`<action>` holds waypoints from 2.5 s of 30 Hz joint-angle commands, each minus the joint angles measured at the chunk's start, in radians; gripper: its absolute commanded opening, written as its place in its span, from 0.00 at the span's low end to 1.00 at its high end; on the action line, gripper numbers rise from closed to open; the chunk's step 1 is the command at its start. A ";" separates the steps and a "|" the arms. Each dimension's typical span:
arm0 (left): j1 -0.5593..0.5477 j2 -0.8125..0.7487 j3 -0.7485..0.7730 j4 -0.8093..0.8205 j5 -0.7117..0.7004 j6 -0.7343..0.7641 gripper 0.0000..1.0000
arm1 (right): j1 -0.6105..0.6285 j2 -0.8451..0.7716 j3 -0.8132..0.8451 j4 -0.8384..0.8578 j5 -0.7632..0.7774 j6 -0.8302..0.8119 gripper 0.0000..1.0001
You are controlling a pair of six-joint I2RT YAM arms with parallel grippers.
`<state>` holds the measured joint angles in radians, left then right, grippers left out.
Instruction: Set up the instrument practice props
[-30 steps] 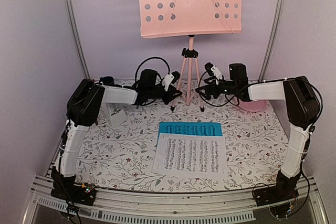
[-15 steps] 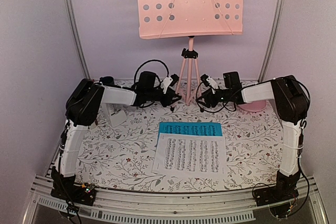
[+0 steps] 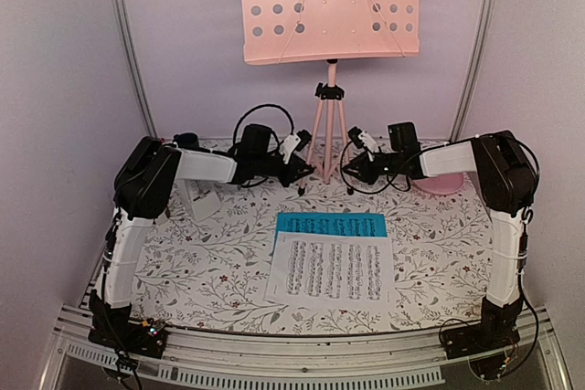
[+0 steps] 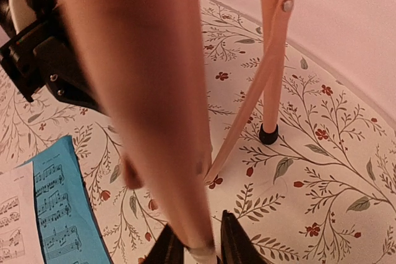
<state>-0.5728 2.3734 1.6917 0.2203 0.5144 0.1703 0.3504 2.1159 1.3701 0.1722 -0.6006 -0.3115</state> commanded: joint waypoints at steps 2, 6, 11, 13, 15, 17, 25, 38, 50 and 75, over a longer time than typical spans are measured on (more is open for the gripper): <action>0.007 -0.060 -0.058 -0.045 -0.015 -0.026 0.02 | -0.005 -0.022 -0.012 -0.022 0.029 0.011 0.05; 0.015 -0.083 -0.098 -0.051 -0.028 -0.025 0.00 | -0.004 -0.047 -0.028 -0.061 0.068 0.017 0.00; 0.022 -0.112 -0.163 -0.047 -0.039 -0.024 0.00 | -0.005 -0.094 -0.098 -0.044 0.086 0.044 0.00; 0.021 -0.126 -0.189 -0.043 -0.042 -0.024 0.00 | -0.005 -0.103 -0.108 -0.047 0.093 0.057 0.00; 0.023 -0.143 -0.217 -0.039 -0.050 -0.018 0.00 | -0.005 -0.111 -0.115 -0.054 0.104 0.071 0.00; 0.027 -0.166 -0.255 -0.026 -0.066 -0.015 0.00 | -0.004 -0.121 -0.126 -0.060 0.120 0.084 0.00; 0.068 -0.237 -0.371 -0.010 -0.073 -0.013 0.00 | -0.003 -0.161 -0.231 -0.061 0.190 0.185 0.00; 0.103 -0.346 -0.515 -0.067 -0.146 -0.020 0.00 | -0.001 -0.135 -0.175 -0.129 0.271 0.241 0.00; 0.123 -0.571 -0.780 0.025 -0.289 -0.173 0.00 | 0.028 -0.073 -0.067 -0.187 0.309 0.187 0.00; 0.089 -0.656 -0.987 0.106 -0.380 -0.274 0.00 | 0.003 -0.017 0.052 -0.396 0.601 0.068 0.00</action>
<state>-0.5236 1.7206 0.7639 0.4686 0.2314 -0.0456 0.5167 2.0769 1.4689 -0.0715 -0.4332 -0.3347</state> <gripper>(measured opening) 0.127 0.124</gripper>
